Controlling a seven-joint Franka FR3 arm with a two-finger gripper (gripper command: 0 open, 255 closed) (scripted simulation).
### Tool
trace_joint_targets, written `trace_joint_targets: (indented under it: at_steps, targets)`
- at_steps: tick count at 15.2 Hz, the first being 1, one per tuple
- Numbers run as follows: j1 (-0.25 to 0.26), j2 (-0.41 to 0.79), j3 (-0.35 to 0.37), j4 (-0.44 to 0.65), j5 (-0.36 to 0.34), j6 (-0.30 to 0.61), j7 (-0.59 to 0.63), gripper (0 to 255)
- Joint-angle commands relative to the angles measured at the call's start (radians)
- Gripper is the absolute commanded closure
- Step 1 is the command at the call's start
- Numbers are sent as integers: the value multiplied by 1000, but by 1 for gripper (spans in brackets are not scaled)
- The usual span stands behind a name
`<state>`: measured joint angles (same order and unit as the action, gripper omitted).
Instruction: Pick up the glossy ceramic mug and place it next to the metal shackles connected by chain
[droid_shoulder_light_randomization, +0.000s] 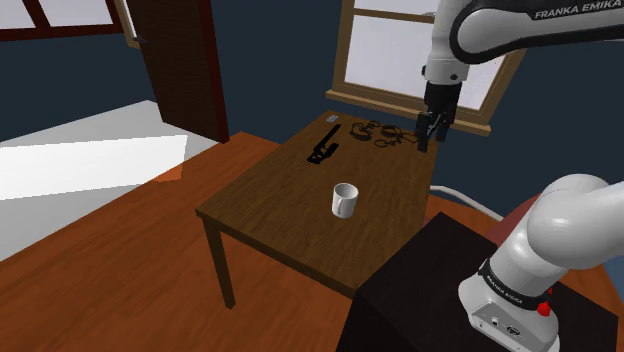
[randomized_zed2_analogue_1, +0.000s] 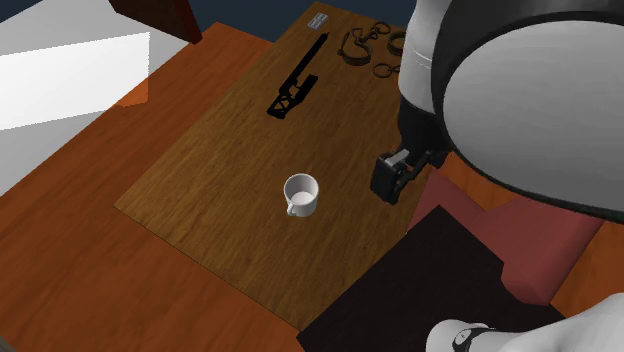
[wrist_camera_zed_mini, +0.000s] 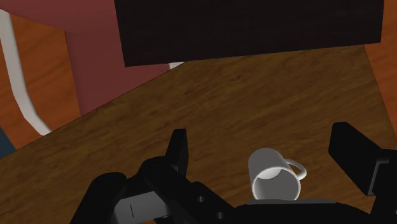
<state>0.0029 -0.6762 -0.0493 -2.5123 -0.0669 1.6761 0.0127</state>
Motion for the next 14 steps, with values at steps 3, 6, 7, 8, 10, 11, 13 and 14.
trace_joint_targets:
  at_steps: [3, 6, 7, 8, 10, 11, 13, 14]
  targets:
    - [10, 132, -13, -15, 12, 149, -12, 0]
    - [17, 241, -23, -8, 25, 252, -27, 0]
    - [20, 279, -26, -3, 30, 285, -33, 0]
    - [23, 318, -29, 4, 35, 317, -39, 0]
    - [29, 397, -34, 22, 48, 379, -52, 0]
    - [32, 438, -36, 33, 55, 408, -59, 0]
    - [37, 519, -39, 60, 72, 462, -75, 0]
    - [40, 560, -40, 75, 81, 487, -83, 0]
